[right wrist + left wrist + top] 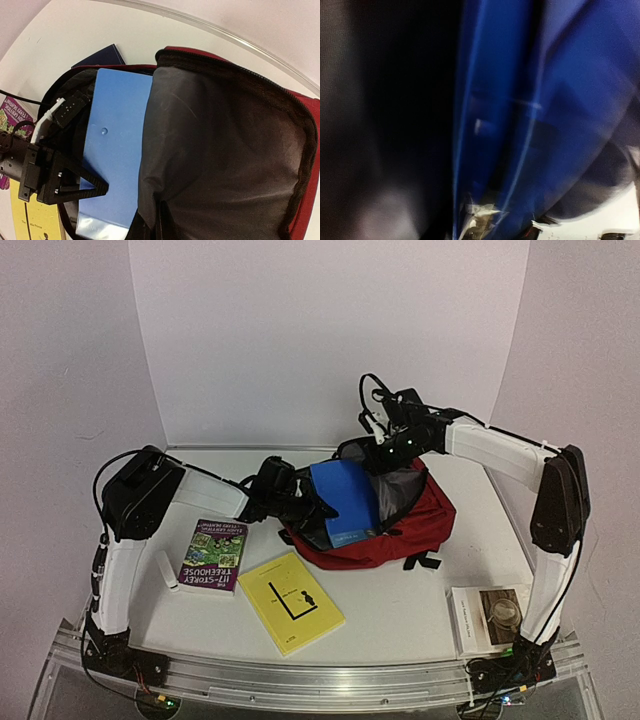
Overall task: Pack the student bag
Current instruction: Place the stationery in the student bag.
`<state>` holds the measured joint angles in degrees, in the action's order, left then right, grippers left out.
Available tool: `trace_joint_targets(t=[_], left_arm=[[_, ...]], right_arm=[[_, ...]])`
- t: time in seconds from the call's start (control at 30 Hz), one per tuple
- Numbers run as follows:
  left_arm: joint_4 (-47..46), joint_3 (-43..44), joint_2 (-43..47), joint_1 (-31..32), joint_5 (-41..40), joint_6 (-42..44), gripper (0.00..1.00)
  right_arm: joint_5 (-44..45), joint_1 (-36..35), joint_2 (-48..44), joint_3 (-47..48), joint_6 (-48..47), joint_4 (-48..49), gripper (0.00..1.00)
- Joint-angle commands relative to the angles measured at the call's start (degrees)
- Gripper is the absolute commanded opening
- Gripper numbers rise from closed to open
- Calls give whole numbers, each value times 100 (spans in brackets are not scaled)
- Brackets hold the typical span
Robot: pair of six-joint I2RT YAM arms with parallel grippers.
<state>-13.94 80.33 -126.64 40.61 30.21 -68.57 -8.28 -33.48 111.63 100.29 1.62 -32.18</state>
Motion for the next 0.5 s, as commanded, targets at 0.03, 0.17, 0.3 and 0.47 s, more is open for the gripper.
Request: trace_joint_targets(t=[0.03,0.17,0.3,0.47], left_arm=[[2053,364,849,-70,-1344,1149,49],[3032,578,1377,-70,-1981,1824,63],[3692,727,1800,-70,-2442,2387,74],[4204,830,2083,-317,-2822,3013,68]], right_arm=[[151,32,-488,124,-340,153,0],[215,245,-441,-76,-396,165,0],[326,334,-416,-171,-443,169,0],[360,351,-322,-134,-505,169,0]])
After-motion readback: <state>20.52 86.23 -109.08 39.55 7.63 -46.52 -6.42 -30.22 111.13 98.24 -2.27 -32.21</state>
